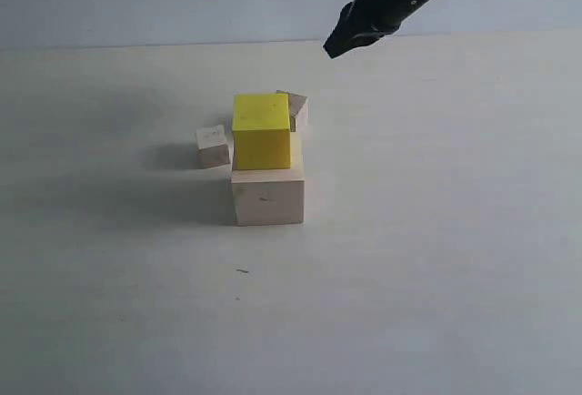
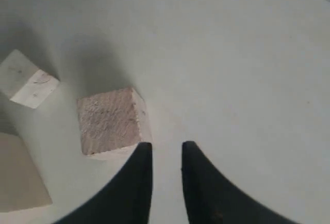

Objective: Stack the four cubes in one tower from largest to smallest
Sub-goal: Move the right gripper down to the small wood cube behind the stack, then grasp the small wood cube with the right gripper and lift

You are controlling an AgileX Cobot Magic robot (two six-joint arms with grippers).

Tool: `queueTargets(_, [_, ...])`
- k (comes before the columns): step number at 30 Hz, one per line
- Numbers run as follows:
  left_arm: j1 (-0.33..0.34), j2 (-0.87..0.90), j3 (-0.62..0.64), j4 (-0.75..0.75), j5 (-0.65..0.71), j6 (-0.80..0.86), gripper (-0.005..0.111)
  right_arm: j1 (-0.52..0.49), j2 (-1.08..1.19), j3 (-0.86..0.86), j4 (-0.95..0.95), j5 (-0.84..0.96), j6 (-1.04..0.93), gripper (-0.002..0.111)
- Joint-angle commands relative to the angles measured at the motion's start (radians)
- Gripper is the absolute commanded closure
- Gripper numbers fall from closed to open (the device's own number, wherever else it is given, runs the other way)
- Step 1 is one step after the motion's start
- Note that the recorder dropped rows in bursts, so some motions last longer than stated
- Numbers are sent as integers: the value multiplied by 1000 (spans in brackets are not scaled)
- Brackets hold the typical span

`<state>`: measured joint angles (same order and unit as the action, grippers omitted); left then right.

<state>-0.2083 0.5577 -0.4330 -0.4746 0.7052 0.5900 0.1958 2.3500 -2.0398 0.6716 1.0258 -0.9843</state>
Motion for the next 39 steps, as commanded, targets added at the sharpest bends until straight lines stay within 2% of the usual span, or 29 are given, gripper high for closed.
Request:
queueTargets(1, [0,5,16,2,-16,-8,107,-4,0,-12,67,19,-118,61])
queueTargets(3, [0,5,16,2,-16,-8,107,-4,9,-12,86,19,-149,49])
queueTargets(6, [0,5,16,2,-16,-8,107,-4,30,-12,127,23,-162,42])
queueTargets(18, [0,5,16,2,-26,-8,107,38,105,-12,176,78,-323,42])
queueTargets(39, [0,5,18,2,-38,-3,107,48,180,-12,218,40,-383,42])
